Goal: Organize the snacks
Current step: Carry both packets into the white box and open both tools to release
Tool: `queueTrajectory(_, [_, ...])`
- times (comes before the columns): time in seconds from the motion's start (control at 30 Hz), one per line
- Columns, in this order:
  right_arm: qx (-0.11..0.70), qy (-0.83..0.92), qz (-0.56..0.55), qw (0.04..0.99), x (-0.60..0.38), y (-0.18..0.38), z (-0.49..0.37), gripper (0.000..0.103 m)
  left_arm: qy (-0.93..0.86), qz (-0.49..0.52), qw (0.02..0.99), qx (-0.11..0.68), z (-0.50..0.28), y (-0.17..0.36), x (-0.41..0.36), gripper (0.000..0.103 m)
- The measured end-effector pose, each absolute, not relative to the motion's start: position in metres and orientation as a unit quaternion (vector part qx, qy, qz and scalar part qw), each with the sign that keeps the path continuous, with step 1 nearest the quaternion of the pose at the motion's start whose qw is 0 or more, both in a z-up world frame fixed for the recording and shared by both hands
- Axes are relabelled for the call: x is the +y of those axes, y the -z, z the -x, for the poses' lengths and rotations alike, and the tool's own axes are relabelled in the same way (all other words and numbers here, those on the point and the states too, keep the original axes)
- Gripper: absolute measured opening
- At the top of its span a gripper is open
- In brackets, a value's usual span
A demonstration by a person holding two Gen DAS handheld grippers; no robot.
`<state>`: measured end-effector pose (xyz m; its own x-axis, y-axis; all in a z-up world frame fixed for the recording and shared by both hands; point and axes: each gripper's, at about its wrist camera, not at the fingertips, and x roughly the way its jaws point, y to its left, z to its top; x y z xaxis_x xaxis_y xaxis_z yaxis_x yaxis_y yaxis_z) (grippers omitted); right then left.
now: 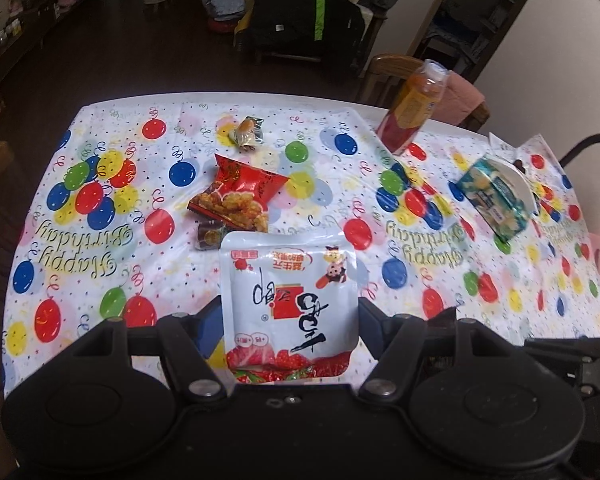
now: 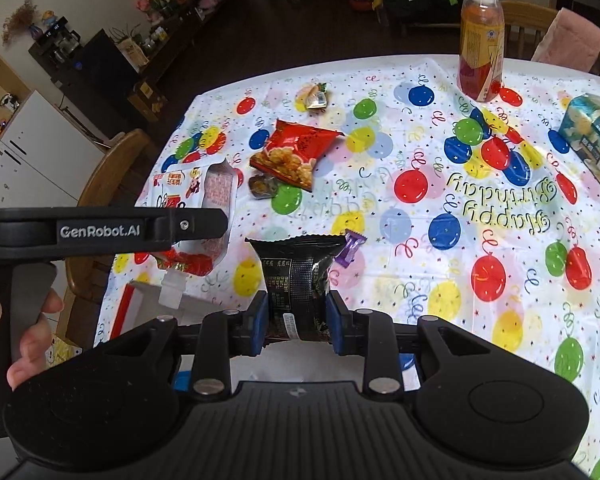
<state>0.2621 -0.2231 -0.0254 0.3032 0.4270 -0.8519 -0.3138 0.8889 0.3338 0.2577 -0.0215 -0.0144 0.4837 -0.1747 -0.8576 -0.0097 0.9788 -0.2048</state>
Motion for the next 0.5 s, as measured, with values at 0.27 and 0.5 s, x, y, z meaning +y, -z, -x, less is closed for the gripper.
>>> queueTrajectory(0.27, [0.533, -0.233, -0.05, 0.812, -0.219, 0.01, -0.228, 0.03, 0.062, 0.085, 0.862, 0.496, -0.217, 0.001, -0.012, 0.066])
queueTrajectory(0.5, [0.538, -0.232, -0.043, 0.81, -0.215, 0.01, -0.204, 0.03, 0.071, 0.076, 0.858, 0.503, -0.187, 0.004, 0.0, 0.066])
